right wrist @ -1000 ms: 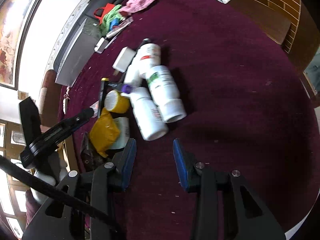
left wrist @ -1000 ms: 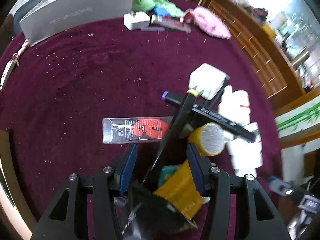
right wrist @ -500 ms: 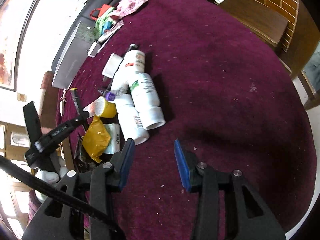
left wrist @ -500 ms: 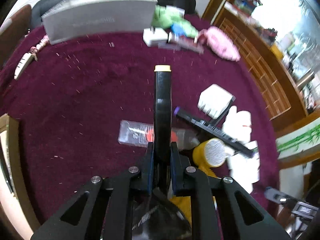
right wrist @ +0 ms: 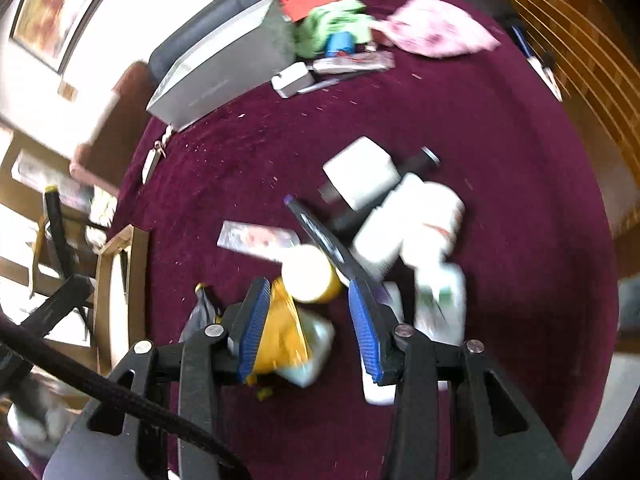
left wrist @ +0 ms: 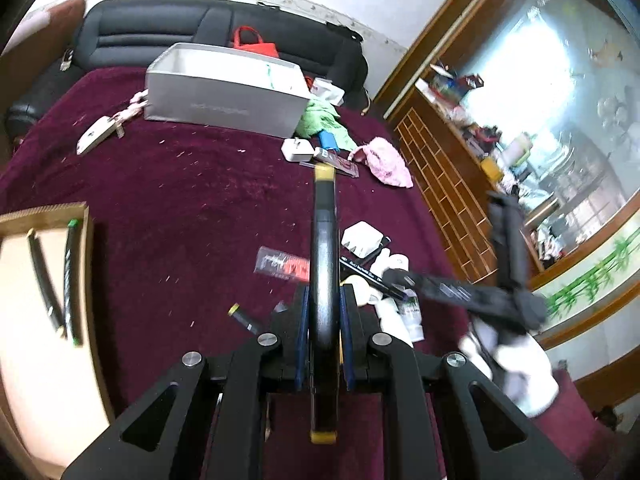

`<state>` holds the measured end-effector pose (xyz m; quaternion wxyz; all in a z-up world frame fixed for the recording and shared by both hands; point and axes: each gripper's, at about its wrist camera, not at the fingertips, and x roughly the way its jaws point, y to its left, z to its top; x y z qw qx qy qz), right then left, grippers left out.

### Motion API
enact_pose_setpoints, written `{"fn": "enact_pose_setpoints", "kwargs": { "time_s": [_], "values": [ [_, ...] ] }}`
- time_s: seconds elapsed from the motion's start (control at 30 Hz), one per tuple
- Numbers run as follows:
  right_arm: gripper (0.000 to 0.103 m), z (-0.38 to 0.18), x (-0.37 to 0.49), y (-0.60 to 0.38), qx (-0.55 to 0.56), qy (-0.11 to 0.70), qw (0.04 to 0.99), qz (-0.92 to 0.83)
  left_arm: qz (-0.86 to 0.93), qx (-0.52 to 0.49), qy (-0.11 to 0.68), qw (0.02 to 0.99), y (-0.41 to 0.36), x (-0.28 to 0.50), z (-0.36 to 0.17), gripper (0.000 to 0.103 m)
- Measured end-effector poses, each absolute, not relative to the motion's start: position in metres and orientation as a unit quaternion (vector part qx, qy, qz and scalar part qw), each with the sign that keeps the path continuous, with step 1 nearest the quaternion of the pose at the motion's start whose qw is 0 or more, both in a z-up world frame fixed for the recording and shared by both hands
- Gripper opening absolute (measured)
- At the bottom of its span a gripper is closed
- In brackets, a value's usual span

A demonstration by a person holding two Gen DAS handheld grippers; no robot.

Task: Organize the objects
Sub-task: 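Grasp a yellow-capped marker with left tool while right tool grasps purple-capped marker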

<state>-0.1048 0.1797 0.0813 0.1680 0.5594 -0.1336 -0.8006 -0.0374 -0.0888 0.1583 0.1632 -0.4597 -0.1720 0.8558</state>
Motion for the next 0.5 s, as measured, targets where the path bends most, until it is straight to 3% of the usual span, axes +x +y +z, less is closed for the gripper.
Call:
{"fn": "enact_pose_setpoints", "kwargs": {
  "time_s": [0.33,0.5],
  "values": [
    [0.037,0.037,-0.147,0.134,0.611,-0.01,0.137,-0.78,0.836,-0.481,-0.226,0.135,-0.127,-0.001,0.121,0.012],
    [0.013,0.034,-0.145,0.126,0.613,0.041,0.114,-0.78,0.824,-0.498,-0.236,0.131,-0.133,0.005,0.099,0.011]
  ]
}}
